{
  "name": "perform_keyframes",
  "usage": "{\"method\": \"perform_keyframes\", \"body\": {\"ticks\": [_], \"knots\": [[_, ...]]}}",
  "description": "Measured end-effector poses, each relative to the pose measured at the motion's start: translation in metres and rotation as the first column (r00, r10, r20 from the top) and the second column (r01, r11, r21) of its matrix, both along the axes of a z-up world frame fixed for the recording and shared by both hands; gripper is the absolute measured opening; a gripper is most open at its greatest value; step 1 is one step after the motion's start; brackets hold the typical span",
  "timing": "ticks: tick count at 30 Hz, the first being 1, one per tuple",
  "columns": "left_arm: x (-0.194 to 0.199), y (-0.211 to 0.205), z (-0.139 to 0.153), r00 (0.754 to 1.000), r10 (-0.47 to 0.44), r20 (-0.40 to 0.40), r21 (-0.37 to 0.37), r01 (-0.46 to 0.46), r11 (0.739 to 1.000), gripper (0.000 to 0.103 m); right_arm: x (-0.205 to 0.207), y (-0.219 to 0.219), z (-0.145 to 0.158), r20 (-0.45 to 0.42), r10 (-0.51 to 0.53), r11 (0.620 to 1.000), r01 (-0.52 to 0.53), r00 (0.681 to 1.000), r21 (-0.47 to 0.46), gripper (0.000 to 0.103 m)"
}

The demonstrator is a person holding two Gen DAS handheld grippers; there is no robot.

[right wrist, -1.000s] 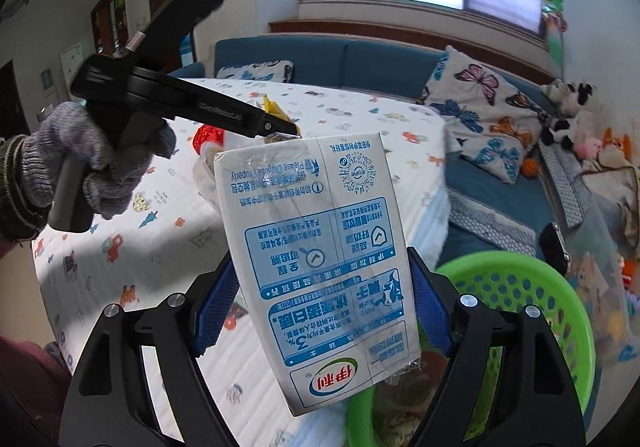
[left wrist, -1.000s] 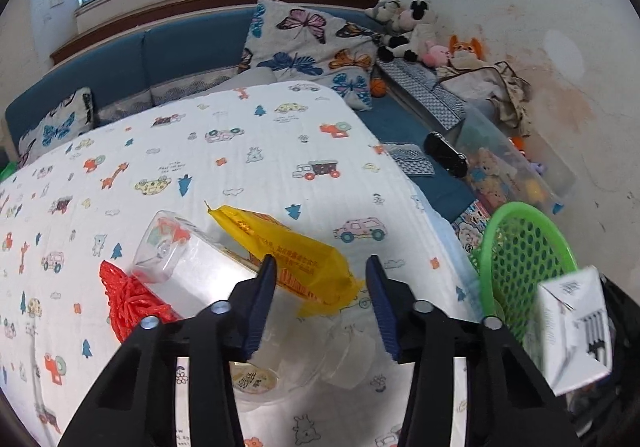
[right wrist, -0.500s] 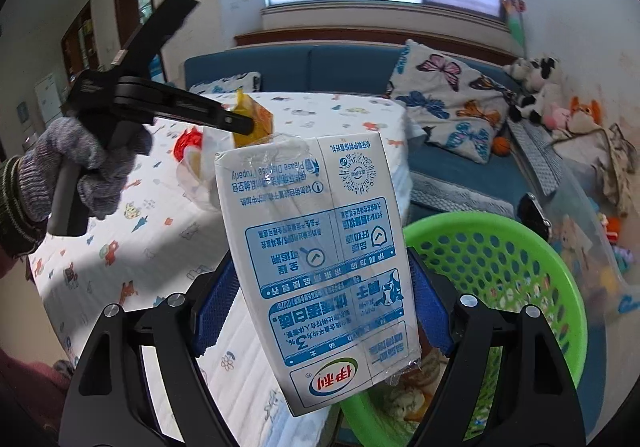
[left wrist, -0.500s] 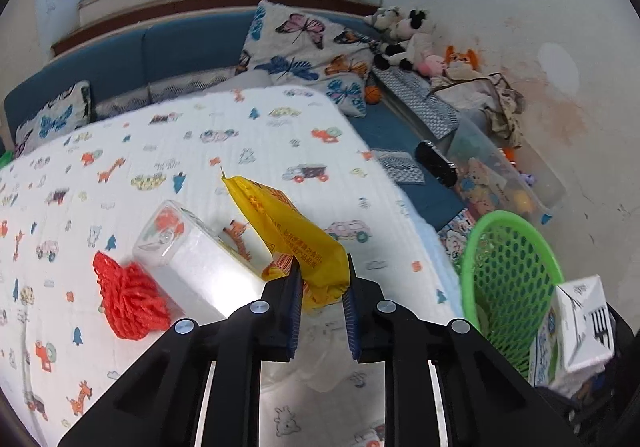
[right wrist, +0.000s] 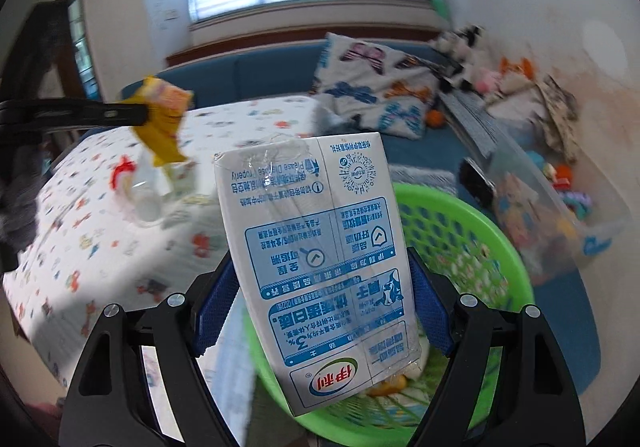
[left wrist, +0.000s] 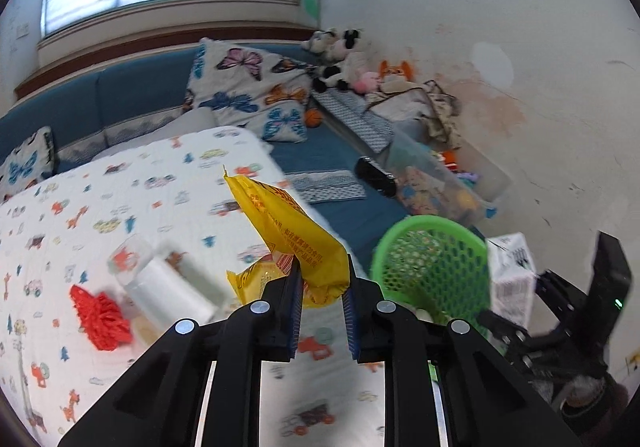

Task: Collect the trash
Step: 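Carry the carton and yellow packet over the green basket and release both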

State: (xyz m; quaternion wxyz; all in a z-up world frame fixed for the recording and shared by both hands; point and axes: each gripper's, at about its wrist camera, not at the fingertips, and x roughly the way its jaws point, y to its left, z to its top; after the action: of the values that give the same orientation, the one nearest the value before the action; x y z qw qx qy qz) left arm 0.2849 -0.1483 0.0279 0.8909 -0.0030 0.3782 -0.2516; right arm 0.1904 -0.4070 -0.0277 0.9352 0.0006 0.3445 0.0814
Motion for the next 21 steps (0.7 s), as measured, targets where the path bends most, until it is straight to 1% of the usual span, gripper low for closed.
{"method": "perform_keyframes", "body": {"ticks": [4, 10, 13, 15, 21], "knots": [[-0.006, -0.019, 0.001, 0.999, -0.046, -0.008, -0.016, 0.046, 0.999, 0.018, 0.005, -0.022, -0.010, -0.038, -0.077, 0.997, 0.078, 0.996, 0.004, 0.079], [-0.014, -0.050, -0.004, 0.994, -0.108, -0.020, -0.001, 0.108, 0.994, 0.018, 0.009, -0.042, -0.026, -0.075, -0.151, 0.988, 0.153, 0.986, 0.018, 0.080], [-0.019, -0.063, -0.006, 0.990, -0.136, -0.024, 0.002, 0.136, 0.991, 0.018, 0.012, -0.051, -0.029, -0.075, -0.190, 0.981, 0.192, 0.979, 0.022, 0.082], [-0.023, -0.071, -0.007, 0.988, -0.152, -0.026, 0.004, 0.152, 0.988, 0.018, 0.011, -0.057, -0.030, -0.080, -0.203, 0.978, 0.207, 0.976, 0.040, 0.083], [-0.025, -0.098, -0.015, 0.977, -0.210, -0.047, 0.014, 0.211, 0.977, 0.018, -0.004, -0.067, -0.023, -0.057, -0.219, 0.974, 0.222, 0.974, 0.049, 0.083]]}}
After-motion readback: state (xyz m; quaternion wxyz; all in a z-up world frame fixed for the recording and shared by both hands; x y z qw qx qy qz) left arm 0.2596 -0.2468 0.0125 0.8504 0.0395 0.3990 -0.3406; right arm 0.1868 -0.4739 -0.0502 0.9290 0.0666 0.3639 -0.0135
